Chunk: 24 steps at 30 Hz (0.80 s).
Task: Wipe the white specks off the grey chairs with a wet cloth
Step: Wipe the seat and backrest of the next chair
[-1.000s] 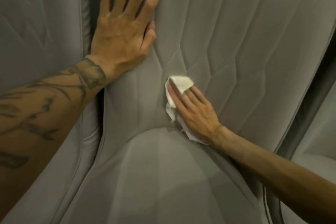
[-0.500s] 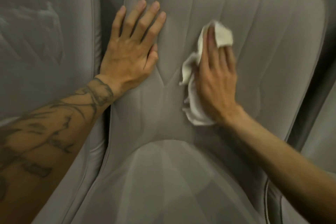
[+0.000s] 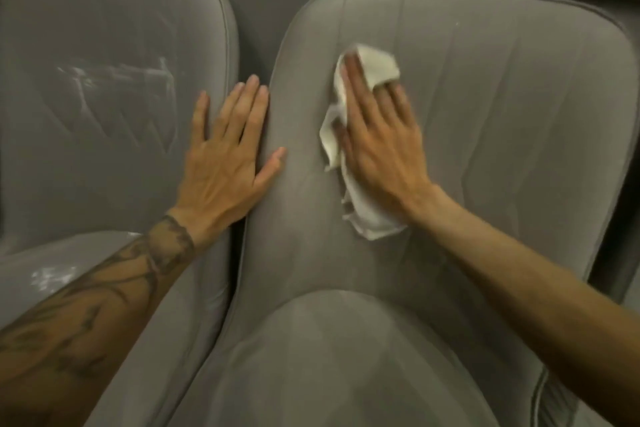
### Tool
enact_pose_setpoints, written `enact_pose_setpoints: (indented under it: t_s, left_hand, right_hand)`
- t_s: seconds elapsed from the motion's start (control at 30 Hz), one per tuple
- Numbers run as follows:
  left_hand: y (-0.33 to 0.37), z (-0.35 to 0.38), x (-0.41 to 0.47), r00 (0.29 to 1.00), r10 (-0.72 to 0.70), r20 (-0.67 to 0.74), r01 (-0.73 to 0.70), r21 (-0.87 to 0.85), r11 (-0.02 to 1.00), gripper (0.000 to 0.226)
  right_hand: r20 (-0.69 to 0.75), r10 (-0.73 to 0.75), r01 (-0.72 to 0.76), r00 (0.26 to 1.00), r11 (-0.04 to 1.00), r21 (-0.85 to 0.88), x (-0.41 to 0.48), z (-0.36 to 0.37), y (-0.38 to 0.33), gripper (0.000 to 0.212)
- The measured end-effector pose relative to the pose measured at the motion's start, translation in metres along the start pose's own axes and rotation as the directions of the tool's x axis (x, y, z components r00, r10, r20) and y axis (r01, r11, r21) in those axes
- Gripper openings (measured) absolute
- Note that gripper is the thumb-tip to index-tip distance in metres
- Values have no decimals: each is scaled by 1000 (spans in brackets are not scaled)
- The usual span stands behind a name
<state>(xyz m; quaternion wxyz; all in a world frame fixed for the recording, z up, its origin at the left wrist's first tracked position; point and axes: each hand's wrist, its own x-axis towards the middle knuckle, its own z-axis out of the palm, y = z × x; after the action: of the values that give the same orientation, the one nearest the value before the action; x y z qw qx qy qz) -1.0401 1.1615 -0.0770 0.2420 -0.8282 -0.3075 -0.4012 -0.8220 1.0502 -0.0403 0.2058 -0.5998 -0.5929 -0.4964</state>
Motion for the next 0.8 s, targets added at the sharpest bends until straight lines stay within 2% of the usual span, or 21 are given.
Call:
enact_pose_setpoints:
  t_s: [0.13, 0.2, 0.27, 0.33, 0.4, 0.47, 0.57, 0.63, 0.67, 0.7, 0.8]
  left_hand:
    - [-3, 7, 1, 999, 25, -37, -23, 45, 999, 70]
    - [-4, 13, -1, 997, 26, -71, -22, 51, 998, 68]
    - [-5, 16, 0, 995, 30, -95, -26, 42, 999, 64]
    - [-5, 15, 1, 995, 26, -100, -23, 33, 999, 62]
    - [-4, 14, 0, 995, 24, -96, -21, 30, 999, 61]
    - [-3, 15, 0, 995, 23, -92, -22, 15, 1000, 61]
    - [-4, 17, 0, 994, 22, -109, -23, -9, 1000, 59]
    - [-5, 18, -1, 992, 20, -126, -25, -34, 999, 57]
    - [-6, 18, -2, 991, 17, -136, -25, -52, 998, 55]
    - [-7, 18, -2, 989, 14, -145, -25, -75, 997, 54]
    - [-10, 18, -3, 986, 7, -167, -32, -146, 989, 50]
  right_hand:
    - [-187, 255, -256, 949, 966, 20, 74, 10, 4, 56]
    - [-208, 292, -280, 933, 956, 85, 64, 19, -20, 56]
    - [-101, 198, -177, 975, 967, 185, 17, 24, -55, 59]
    - [51, 12, -22, 999, 977, 213, -40, 20, -75, 62]
    - [80, -130, 112, 988, 974, 197, -58, 17, -65, 61]
    - [23, -123, 119, 992, 983, 136, -30, 19, -45, 59]
    - [-154, 93, -77, 984, 992, 104, 48, 22, -26, 55]
    - [-197, 223, -200, 955, 972, 126, 70, 23, -38, 55]
    - [-188, 230, -200, 955, 966, 167, 63, 23, -51, 55]
    - [-137, 195, -163, 971, 963, 217, 44, 24, -68, 55]
    - [90, -52, 22, 995, 952, 306, -39, 14, -114, 56]
